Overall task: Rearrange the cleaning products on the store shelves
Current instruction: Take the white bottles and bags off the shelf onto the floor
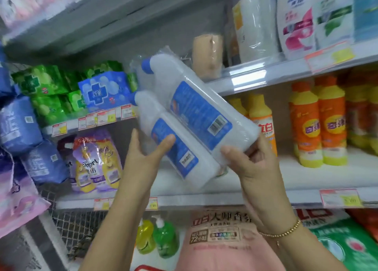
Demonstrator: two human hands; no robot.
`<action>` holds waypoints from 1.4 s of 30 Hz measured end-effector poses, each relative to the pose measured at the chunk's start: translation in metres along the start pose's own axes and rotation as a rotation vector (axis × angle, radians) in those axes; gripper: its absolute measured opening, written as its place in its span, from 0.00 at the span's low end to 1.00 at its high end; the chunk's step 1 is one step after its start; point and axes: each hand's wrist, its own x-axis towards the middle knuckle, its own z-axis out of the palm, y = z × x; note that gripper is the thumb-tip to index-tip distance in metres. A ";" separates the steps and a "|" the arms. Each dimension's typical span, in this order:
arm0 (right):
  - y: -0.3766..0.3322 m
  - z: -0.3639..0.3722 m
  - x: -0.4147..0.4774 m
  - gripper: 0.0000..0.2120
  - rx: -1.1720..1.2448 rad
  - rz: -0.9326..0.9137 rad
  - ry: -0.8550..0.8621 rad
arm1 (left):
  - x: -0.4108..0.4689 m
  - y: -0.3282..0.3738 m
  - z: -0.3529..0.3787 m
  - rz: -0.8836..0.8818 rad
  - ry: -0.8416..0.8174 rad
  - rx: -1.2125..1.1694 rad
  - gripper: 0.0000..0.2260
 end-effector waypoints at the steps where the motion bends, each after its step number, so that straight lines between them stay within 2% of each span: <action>1: 0.003 0.000 0.001 0.24 0.092 0.082 -0.004 | 0.002 -0.005 -0.003 -0.077 -0.002 -0.059 0.46; 3: 0.009 -0.002 0.004 0.21 0.210 0.222 -0.017 | 0.004 -0.009 -0.009 -0.155 -0.071 -0.256 0.34; 4: 0.013 -0.004 0.006 0.20 0.244 0.283 -0.022 | 0.005 -0.008 -0.012 -0.150 -0.113 -0.331 0.32; 7: 0.021 -0.010 0.014 0.21 0.332 0.395 -0.031 | 0.005 -0.003 -0.018 -0.113 -0.171 -0.493 0.35; 9: 0.024 -0.013 0.018 0.25 0.284 0.361 -0.039 | 0.005 -0.003 -0.017 -0.116 -0.119 -0.501 0.25; 10: 0.025 -0.015 0.018 0.28 0.194 0.315 -0.040 | 0.004 -0.002 -0.015 -0.113 -0.078 -0.478 0.21; 12: 0.025 -0.014 0.014 0.31 -0.185 0.160 -0.051 | 0.004 0.001 -0.010 -0.090 -0.030 -0.448 0.19; 14: 0.023 -0.002 0.001 0.35 -0.669 0.024 -0.166 | 0.002 0.005 -0.005 -0.063 0.006 -0.439 0.19; 16: 0.028 0.017 -0.018 0.45 -1.070 -0.081 -0.296 | -0.001 0.008 0.000 -0.040 0.053 -0.472 0.18; 18: 0.040 0.025 -0.025 0.53 -1.278 -0.311 -0.286 | -0.005 0.013 0.005 -0.023 0.096 -0.507 0.20; 19: 0.044 0.025 -0.023 0.53 -1.298 -0.391 -0.238 | -0.007 0.015 0.007 -0.008 0.106 -0.506 0.22; 22: 0.037 0.018 -0.008 0.48 -1.213 -0.493 -0.188 | -0.013 0.026 0.006 0.066 0.059 -0.438 0.29; 24: 0.025 0.013 -0.002 0.45 -1.005 -0.458 -0.191 | -0.013 0.034 -0.003 0.127 -0.067 -0.377 0.32; 26: 0.015 0.009 0.000 0.38 -0.653 -0.256 -0.221 | -0.009 0.039 -0.016 0.156 -0.168 -0.300 0.39; 29: 0.015 0.004 -0.001 0.26 -0.058 0.189 -0.304 | 0.004 0.027 -0.034 0.110 -0.080 -0.215 0.49; 30: 0.019 0.003 -0.003 0.26 0.127 0.324 -0.309 | 0.007 0.023 -0.040 0.071 -0.091 -0.197 0.50; 32: 0.028 0.001 -0.008 0.30 0.340 0.506 -0.291 | 0.011 0.015 -0.055 0.005 -0.153 -0.206 0.45; 36: 0.032 -0.003 -0.012 0.43 0.418 0.719 -0.221 | 0.014 0.007 -0.076 -0.092 -0.196 -0.241 0.38; 39: 0.027 -0.004 -0.011 0.45 0.352 0.812 -0.251 | 0.013 0.001 -0.078 -0.204 -0.164 -0.292 0.32; 42: 0.023 -0.003 -0.008 0.45 0.307 0.857 -0.216 | 0.013 0.004 -0.078 -0.281 -0.074 -0.243 0.20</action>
